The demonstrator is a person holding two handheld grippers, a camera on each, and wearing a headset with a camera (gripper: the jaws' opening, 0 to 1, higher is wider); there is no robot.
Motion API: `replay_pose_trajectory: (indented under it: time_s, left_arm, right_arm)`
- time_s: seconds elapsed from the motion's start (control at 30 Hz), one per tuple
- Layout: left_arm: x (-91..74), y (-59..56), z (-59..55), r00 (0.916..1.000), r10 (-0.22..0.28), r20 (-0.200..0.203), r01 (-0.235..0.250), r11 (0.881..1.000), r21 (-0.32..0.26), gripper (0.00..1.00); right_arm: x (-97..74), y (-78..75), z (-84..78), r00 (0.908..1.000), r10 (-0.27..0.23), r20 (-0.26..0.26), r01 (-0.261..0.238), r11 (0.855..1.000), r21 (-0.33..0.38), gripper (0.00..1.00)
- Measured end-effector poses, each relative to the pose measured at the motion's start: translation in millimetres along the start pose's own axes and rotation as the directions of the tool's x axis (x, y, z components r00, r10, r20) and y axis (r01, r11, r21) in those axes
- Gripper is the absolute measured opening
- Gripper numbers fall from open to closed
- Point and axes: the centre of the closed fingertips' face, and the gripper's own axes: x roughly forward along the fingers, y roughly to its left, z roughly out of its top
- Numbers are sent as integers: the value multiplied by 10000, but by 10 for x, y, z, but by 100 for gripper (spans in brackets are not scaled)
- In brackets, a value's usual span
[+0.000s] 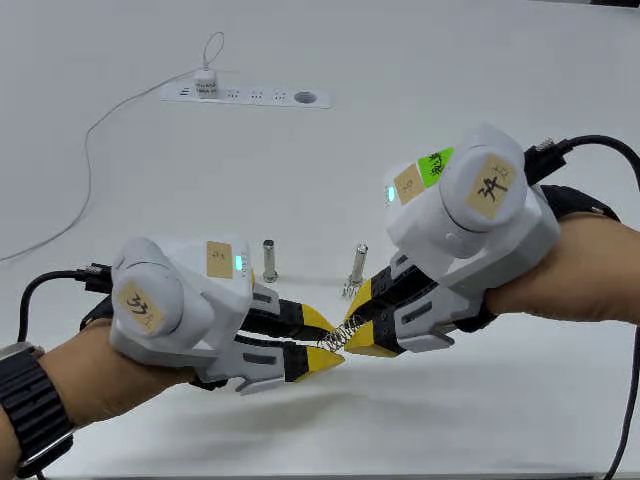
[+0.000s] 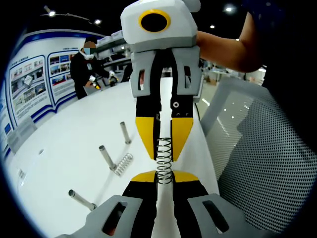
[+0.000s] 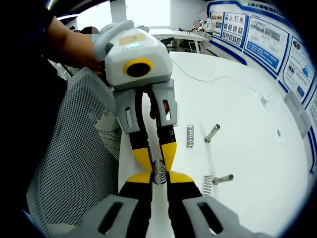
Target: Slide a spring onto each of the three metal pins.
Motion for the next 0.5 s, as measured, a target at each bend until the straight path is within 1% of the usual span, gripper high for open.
replay_pose_trajectory:
  time_s: [0.1,0.27,0.5]
  left_arm:
    - [3,-8,-7,10000,-25,-30,25,10000,13,11]
    - [11,-20,12,10000,-55,19,55,10000,10,11]
    - [8,-3,13,10000,54,69,-53,10000,-75,11]
  right_arm:
    - [10,17,12,9999,10,-103,-11,10000,-70,12]
    - [4,41,76,10000,6,-49,-7,9997,-264,12]
    - [1,20,63,9999,-64,-125,60,9996,-272,12]
